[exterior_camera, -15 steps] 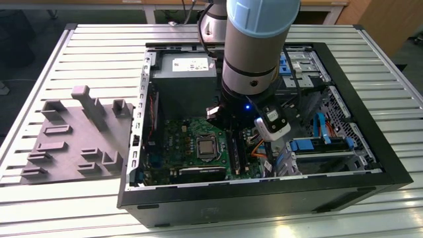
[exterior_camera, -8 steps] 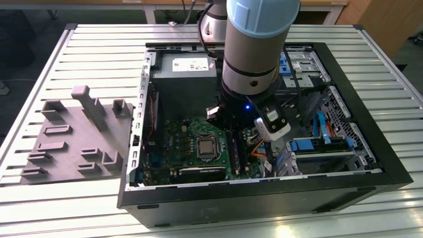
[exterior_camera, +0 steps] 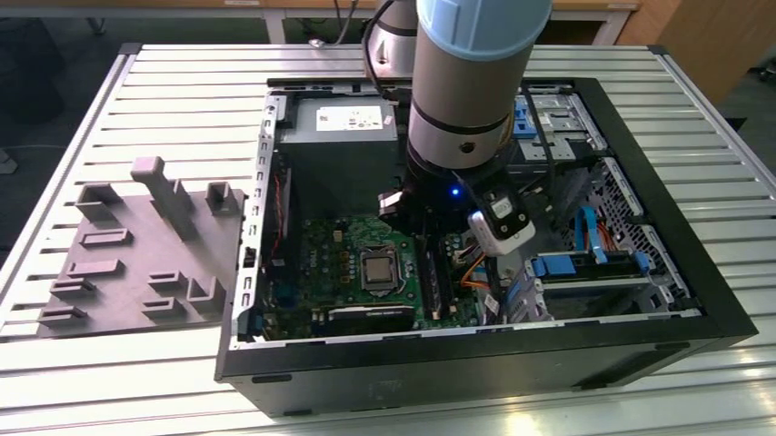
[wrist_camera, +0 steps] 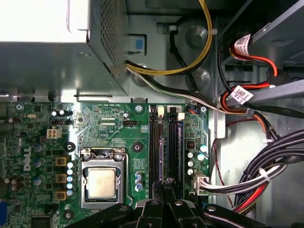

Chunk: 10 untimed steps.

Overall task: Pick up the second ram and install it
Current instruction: 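Insert the second ram into the second slot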

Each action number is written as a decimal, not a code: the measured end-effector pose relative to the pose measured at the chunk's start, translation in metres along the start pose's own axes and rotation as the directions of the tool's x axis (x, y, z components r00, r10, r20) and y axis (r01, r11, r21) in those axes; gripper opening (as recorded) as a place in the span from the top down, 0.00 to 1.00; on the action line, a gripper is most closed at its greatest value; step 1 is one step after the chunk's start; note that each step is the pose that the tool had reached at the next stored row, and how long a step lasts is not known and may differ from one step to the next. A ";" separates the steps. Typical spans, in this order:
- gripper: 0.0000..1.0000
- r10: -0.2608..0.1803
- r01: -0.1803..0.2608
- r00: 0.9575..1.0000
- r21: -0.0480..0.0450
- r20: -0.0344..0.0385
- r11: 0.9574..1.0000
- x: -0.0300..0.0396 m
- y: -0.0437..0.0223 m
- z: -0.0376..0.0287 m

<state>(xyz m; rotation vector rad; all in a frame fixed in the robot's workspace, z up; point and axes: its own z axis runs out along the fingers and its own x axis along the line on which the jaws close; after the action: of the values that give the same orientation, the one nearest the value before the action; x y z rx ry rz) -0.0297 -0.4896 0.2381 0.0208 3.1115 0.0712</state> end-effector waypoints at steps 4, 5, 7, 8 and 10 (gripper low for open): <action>0.88 0.000 0.000 1.000 -0.003 0.000 1.000 0.0000 0.0004 0.0003; 0.88 0.000 0.000 1.000 -0.004 0.000 1.000 0.0000 0.0005 0.0004; 0.88 0.000 0.000 1.000 -0.004 0.000 1.000 0.0000 0.0007 0.0005; 0.88 0.000 0.000 1.000 -0.005 0.000 1.000 0.0000 0.0007 0.0005; 0.88 0.000 0.000 1.000 -0.006 0.000 1.000 0.0000 0.0010 0.0007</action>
<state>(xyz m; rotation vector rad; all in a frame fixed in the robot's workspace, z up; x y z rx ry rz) -0.0297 -0.4886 0.2375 0.0209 3.1115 0.0809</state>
